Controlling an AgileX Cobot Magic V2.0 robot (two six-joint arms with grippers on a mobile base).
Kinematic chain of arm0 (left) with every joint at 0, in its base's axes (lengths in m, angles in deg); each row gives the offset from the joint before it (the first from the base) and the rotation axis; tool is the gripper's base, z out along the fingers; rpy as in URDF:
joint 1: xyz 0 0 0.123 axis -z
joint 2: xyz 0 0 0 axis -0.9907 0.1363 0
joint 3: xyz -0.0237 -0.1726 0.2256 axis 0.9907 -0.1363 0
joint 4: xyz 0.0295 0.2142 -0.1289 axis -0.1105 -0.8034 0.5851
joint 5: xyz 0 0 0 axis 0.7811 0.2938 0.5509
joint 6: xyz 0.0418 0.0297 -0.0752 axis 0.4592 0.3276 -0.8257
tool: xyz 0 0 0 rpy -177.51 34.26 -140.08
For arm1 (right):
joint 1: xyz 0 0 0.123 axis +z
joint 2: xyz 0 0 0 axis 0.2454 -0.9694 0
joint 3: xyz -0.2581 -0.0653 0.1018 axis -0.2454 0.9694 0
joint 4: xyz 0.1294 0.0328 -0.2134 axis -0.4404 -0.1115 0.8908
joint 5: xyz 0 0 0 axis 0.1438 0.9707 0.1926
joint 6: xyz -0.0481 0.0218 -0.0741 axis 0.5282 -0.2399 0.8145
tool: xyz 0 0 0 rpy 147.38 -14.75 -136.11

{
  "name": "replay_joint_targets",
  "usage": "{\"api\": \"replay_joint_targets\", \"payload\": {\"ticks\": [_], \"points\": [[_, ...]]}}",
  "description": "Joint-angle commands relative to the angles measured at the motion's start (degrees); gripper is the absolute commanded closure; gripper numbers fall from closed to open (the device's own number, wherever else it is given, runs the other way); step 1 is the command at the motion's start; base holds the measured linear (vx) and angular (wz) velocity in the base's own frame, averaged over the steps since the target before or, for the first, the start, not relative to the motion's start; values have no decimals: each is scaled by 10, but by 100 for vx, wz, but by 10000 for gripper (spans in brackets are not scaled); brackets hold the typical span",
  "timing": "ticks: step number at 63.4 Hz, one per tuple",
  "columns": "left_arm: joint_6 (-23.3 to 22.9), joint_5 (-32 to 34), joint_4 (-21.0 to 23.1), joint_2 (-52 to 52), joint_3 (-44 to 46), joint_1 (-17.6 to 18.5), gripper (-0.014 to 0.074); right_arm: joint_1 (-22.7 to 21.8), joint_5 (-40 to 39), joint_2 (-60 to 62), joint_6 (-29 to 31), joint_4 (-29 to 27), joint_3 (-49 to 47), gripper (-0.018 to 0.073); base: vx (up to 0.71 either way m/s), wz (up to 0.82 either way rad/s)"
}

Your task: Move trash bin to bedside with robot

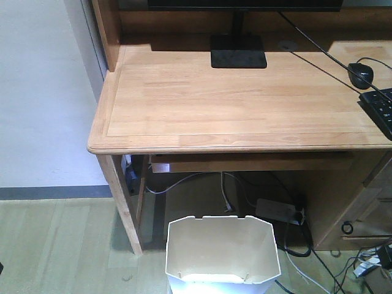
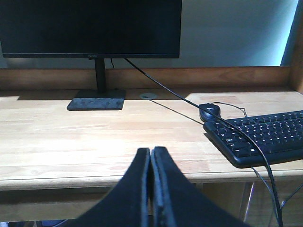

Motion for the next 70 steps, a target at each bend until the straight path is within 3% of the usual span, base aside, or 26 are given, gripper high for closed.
{"api": "replay_joint_targets", "payload": {"ticks": [1,70], "points": [[-3,40,2,-8,-11,3,602,-2,-44,7,2,6,4,568,0,0],[-3,40,2,-8,-11,3,602,-2,-46,7,2,6,4,568,0,0]]}}
